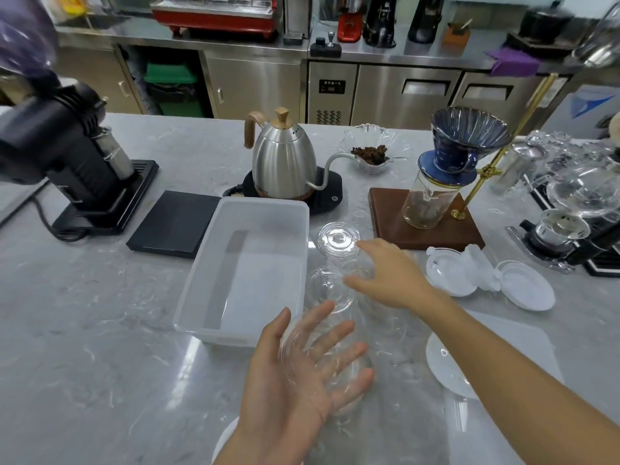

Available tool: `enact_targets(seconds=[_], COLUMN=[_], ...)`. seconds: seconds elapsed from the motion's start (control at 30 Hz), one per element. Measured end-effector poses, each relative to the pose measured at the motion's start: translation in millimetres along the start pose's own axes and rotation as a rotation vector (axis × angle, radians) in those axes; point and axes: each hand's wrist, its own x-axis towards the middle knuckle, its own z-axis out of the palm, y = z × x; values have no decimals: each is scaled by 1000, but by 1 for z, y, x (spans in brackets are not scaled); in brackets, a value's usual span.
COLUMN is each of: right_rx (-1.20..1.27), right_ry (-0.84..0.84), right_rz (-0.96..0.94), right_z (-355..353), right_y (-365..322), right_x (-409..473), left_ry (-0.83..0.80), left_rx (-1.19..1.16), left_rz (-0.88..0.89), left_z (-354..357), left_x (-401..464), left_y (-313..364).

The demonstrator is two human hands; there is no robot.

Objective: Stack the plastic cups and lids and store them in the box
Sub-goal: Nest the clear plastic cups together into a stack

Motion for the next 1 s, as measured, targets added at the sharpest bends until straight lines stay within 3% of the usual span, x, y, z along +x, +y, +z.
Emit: enact_targets(seconds=[0.13, 0.33, 0.43, 0.77, 1.0], right_rx=[-81, -21, 153, 1114, 1022], right_ry=[-109, -38, 31, 129, 92], right_rz=[57, 32, -9, -113, -182], right_z=[9, 16, 8, -34, -15], right_y=[-1, 1, 3, -22, -48], right_x=[14, 13, 6, -75, -130], left_ry=[-27, -24, -17, -1, -53], left_rx=[-32, -41, -43, -97, -160], left_rz=[19, 51, 62, 34, -17], left_z=[-4, -5, -5, 1, 1], left_x=[-2, -3, -3, 0, 4], left_y=[2, 4, 4, 0, -3])
